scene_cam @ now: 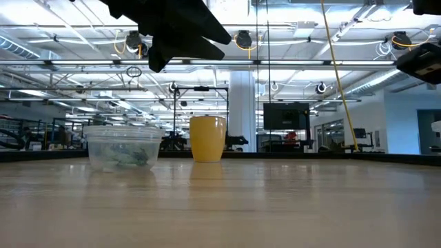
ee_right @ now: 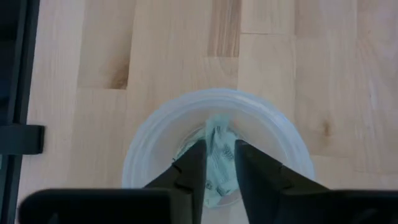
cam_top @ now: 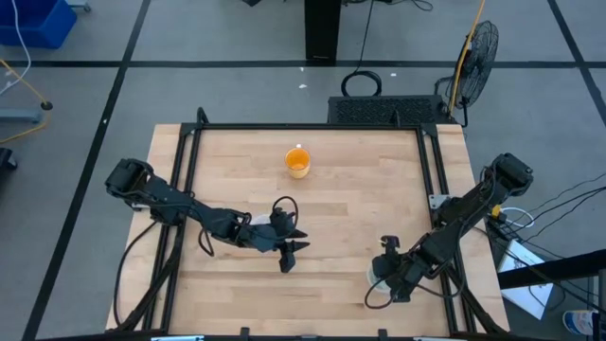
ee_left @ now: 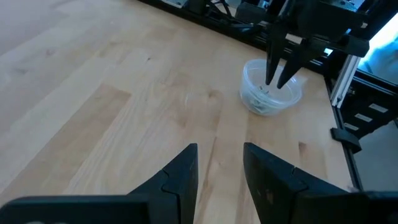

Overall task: Pick and place Stevia / Truvia into bins
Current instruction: Return to Home Position

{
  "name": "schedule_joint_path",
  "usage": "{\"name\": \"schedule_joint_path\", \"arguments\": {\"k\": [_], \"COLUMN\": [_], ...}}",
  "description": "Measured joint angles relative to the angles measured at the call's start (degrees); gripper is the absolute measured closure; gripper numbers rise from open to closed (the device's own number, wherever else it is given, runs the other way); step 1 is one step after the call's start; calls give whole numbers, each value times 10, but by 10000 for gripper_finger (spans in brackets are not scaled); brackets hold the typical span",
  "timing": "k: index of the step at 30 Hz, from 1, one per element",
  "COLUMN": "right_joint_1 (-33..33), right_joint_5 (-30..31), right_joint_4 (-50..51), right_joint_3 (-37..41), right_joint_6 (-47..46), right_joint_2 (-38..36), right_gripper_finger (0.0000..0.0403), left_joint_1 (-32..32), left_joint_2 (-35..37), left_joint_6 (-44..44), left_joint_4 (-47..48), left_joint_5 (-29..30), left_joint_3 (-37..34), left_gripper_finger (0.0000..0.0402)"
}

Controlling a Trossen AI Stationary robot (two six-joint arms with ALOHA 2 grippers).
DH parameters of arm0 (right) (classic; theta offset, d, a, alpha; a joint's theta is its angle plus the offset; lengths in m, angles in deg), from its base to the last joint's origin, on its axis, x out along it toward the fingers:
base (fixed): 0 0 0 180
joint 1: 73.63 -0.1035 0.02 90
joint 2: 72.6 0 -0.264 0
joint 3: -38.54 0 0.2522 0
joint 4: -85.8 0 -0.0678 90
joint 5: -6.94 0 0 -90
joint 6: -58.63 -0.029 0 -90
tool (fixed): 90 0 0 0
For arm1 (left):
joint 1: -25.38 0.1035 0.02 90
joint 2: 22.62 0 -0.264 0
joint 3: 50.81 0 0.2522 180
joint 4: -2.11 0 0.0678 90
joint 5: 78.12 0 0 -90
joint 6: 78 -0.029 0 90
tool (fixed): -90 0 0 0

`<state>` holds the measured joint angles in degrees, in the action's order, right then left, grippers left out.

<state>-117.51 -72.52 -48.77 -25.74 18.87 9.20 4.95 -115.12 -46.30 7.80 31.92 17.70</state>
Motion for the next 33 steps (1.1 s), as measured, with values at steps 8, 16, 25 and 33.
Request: {"name": "schedule_joint_path", "arguments": {"k": [8, 16, 25, 33], "right_joint_1": [1, 1, 2, 26], "right_joint_5": [0, 1, -1, 1], "right_joint_4": [-4, -78, -173, -109], "right_joint_3": [0, 0, 0, 0], "right_joint_6": [22, 84, 194, 189], "right_joint_2": [0, 0, -4, -111], "right_gripper_finger": [293, 295, 298, 308], "left_joint_1": [0, 0, 0, 0], "left_joint_2": [0, 0, 0, 0], "left_joint_6": [1, 1, 1, 1], "left_joint_4": [0, 0, 0, 0], "left_joint_5": [0, 0, 0, 0], "left_joint_3": [0, 0, 0, 0], "left_gripper_finger": [270, 270, 270, 270]}}
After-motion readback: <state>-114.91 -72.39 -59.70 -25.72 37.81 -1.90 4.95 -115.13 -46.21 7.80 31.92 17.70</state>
